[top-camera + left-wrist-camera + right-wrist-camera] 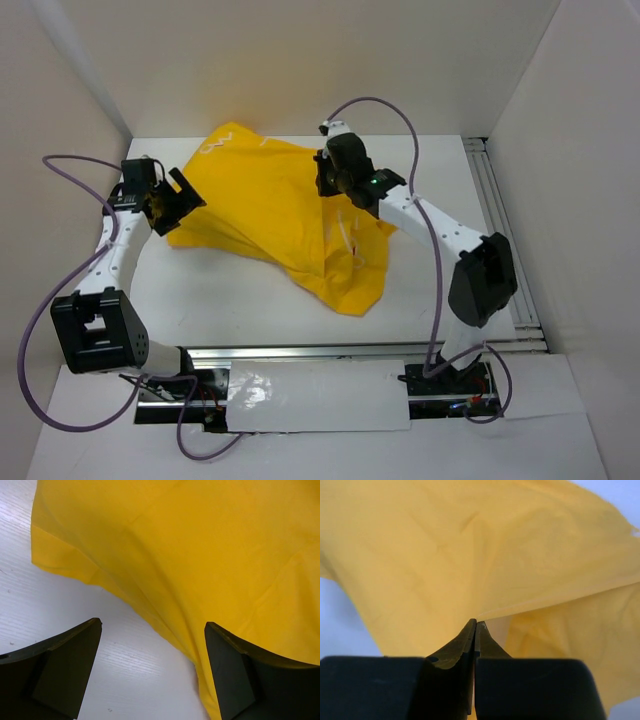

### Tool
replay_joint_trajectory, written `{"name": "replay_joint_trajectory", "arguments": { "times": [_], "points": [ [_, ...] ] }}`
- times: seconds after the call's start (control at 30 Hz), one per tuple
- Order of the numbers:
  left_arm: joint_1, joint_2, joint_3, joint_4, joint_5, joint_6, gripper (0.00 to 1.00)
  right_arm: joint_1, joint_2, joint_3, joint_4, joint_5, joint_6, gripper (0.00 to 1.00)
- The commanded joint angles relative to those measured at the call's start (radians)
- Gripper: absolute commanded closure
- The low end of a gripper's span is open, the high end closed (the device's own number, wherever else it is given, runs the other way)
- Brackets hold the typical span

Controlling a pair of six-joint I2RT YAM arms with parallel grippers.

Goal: Put the pillow into the pillowcase

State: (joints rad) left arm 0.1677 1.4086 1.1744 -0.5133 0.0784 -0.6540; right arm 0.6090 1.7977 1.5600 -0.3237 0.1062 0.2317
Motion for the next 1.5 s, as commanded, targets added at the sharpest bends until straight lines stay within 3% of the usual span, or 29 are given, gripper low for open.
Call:
{"name": "replay_joint_trajectory", "arguments": {
  "times": [0.0, 0.13, 0.3, 0.57, 0.6, 0.63, 0.73, 0.77, 0.93, 1.03, 1.17, 1.2, 1.23, 1.27, 1.37, 1.47],
  "points": [
    [0.006, -0.040, -0.012, 0.030, 0.017, 0.024, 0.04, 0.001, -0.145, 0.017, 0.027, 0.006, 0.009, 1.00],
    [0.015, -0.060, -0.021, 0.019, 0.017, 0.024, 0.04, 0.001, -0.218, 0.008, -0.011, -0.028, 0.023, 1.00],
    [0.024, -0.060, -0.012, 0.009, 0.008, 0.024, 0.04, -0.017, -0.343, -0.027, -0.220, 0.013, 0.075, 1.00],
    [0.024, -0.016, 0.040, -0.022, -0.054, -0.005, 0.02, -0.197, -0.463, -0.438, -0.324, 0.119, 0.195, 1.00],
    [0.024, 0.009, 0.041, -0.022, -0.054, -0.006, 0.02, -0.213, -0.454, -0.439, -0.339, 0.139, 0.195, 0.89],
    [0.024, 0.026, 0.066, -0.022, -0.064, -0.006, 0.02, -0.224, -0.454, -0.439, -0.350, 0.151, 0.184, 0.38],
    [0.024, 0.113, 0.112, -0.007, -0.086, -0.006, 0.00, -0.213, -0.510, -0.430, -0.339, 0.177, 0.173, 0.23],
    [0.024, 0.139, 0.122, 0.005, -0.075, 0.022, 0.00, -0.201, -0.526, -0.417, -0.339, 0.187, 0.173, 0.03],
    [-0.023, 0.254, 0.143, 0.105, 0.036, 0.086, 0.00, -0.215, -0.560, -0.417, -0.364, 0.230, 0.193, 0.00],
    [-0.068, 0.277, 0.102, 0.150, 0.046, 0.099, 0.00, -0.236, -0.526, -0.468, -0.338, 0.175, 0.193, 0.00],
    [-0.157, 0.315, 0.081, 0.159, 0.058, 0.111, 0.38, -0.255, -0.431, -0.543, -0.180, 0.083, 0.202, 0.00],
    [-0.169, 0.316, 0.058, 0.159, 0.044, 0.111, 0.73, -0.255, -0.408, -0.543, -0.160, 0.057, 0.211, 0.00],
    [-0.180, 0.325, 0.045, 0.150, 0.031, 0.097, 0.93, -0.264, -0.382, -0.543, -0.138, 0.046, 0.212, 0.00],
    [-0.200, 0.325, 0.027, 0.141, 0.021, 0.087, 1.00, -0.264, -0.329, -0.543, -0.123, 0.046, 0.198, 0.00],
    [-0.265, 0.255, -0.094, 0.105, -0.077, 0.030, 1.00, -0.275, -0.215, -0.499, -0.072, 0.035, 0.172, 0.00],
    [-0.315, 0.066, -0.264, 0.096, -0.086, -0.018, 1.00, -0.285, -0.102, -0.453, -0.008, 0.014, 0.135, 0.00]
  ]
}}
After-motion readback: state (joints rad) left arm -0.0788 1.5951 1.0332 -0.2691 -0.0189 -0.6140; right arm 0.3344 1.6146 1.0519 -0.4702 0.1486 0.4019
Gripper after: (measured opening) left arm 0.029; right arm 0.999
